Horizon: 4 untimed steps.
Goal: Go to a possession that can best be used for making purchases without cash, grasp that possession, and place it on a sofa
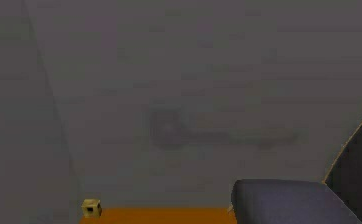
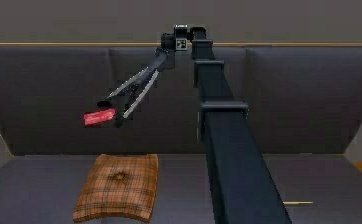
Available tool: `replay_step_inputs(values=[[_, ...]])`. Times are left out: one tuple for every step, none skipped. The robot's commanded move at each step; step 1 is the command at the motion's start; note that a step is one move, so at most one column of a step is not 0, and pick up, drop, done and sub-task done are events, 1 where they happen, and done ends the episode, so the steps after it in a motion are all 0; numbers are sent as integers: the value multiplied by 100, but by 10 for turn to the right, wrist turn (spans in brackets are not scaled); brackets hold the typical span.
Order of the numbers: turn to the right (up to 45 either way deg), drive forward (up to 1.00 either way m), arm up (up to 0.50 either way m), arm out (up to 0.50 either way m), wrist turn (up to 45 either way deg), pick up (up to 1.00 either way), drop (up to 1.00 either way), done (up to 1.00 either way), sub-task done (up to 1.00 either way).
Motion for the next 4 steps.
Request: replay_step_inputs(values=[[0,0,0,0,450,0,0,0,0],[0,0,0,0,450,0,0,0,0],[0,0,0,0,420,0,0,0,0],[0,0,-40,0,0,0,0,0,0]])
